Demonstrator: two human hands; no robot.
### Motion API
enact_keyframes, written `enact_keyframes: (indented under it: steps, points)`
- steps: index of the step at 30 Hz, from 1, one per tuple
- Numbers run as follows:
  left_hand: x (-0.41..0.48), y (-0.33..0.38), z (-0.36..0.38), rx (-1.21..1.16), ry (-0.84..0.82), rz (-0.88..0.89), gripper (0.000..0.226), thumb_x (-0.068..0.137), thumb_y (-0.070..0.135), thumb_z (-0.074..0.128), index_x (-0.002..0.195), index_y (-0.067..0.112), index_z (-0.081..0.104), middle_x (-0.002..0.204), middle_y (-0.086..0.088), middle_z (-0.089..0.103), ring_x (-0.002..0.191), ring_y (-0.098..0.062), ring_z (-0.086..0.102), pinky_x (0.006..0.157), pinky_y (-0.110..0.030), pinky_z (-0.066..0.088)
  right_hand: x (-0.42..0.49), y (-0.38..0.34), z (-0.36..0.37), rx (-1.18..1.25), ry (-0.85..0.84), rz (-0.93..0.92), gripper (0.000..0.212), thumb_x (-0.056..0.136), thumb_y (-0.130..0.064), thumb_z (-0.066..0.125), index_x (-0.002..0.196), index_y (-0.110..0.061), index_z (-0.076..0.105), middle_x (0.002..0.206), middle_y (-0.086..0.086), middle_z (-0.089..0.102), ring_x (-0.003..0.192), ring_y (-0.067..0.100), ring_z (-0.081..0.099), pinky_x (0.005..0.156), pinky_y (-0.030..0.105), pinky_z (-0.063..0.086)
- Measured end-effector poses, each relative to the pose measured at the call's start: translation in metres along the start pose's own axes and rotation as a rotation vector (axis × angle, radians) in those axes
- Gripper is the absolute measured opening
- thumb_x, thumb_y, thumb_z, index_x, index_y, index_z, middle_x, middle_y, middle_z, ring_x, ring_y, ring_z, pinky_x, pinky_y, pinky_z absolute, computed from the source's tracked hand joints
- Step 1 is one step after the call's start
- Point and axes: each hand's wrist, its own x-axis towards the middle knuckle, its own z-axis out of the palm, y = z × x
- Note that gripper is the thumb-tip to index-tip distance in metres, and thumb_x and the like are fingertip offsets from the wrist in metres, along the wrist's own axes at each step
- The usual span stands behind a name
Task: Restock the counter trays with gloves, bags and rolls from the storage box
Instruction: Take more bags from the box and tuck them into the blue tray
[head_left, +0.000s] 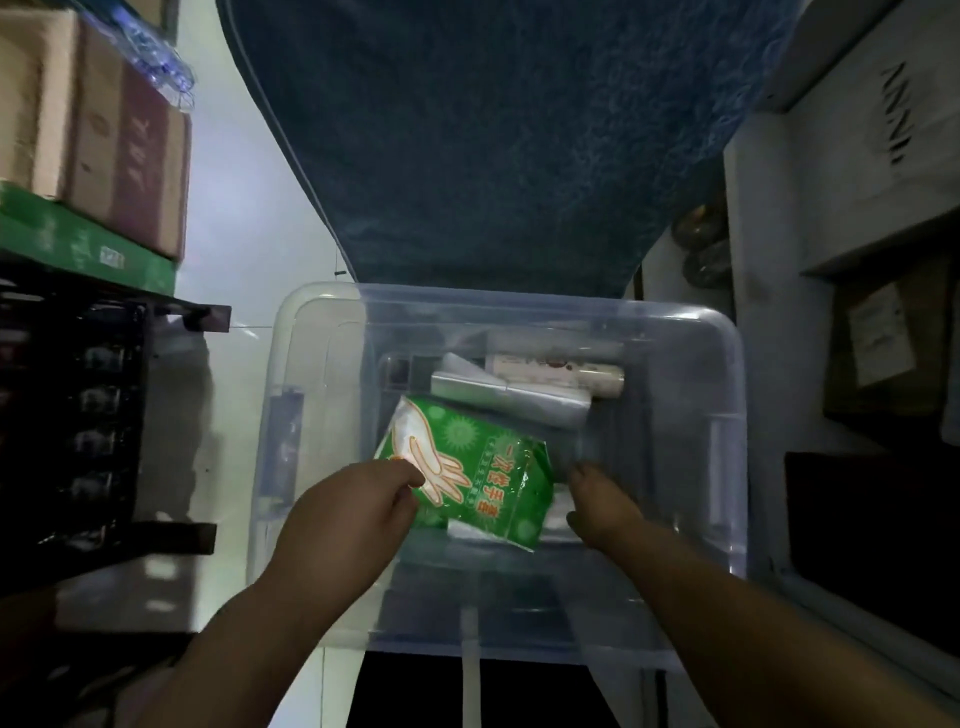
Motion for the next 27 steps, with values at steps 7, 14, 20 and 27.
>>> enact_keyframes:
  steps: [7,14,20,27]
  points:
    - [0.014,0.011,0.031,-0.016,-0.037,0.014,0.024,0.087,0.028,0.054,0.108,0.032,0.064,0.103,0.007,0.07,0.092,-0.015,0.063,0.074,-0.028,0.047,0.019,0.012,0.021,-0.078,-0.073,0.043,0.06,0.077,-0.034,0.067,0.128,-0.013,0.045,0.137,0.017,0.041,0.127,0.034,0.036,0.106,0.036,0.03]
    - [0.011,0.013,0.037,-0.003,-0.049,0.048,0.024,0.087,0.03,0.053,0.108,0.033,0.062,0.102,0.008,0.069,0.09,-0.014,0.062,0.071,-0.028,0.048,0.007,0.005,0.007,-0.075,-0.007,-0.127,0.042,0.075,-0.024,0.067,0.115,-0.013,0.059,0.125,0.015,0.045,0.116,0.031,0.044,0.097,0.029,0.038]
    - [0.005,0.014,0.031,0.002,-0.03,0.054,0.024,0.086,0.029,0.054,0.108,0.034,0.062,0.102,0.008,0.069,0.09,-0.014,0.062,0.067,-0.027,0.044,-0.029,-0.008,-0.027,-0.062,0.026,-0.137,0.018,0.08,-0.026,0.061,0.096,-0.018,0.056,0.106,0.011,0.065,0.097,0.031,0.06,0.068,0.031,0.04]
    - [-0.009,0.024,0.014,-0.068,-0.1,-0.024,0.026,0.084,0.032,0.058,0.109,0.034,0.061,0.105,0.01,0.067,0.096,-0.012,0.061,0.077,-0.026,0.048,-0.097,-0.007,-0.086,0.13,0.279,-0.083,0.035,0.074,-0.031,0.067,0.064,-0.03,0.033,0.064,-0.01,0.05,0.063,0.017,0.049,0.045,0.02,0.024]
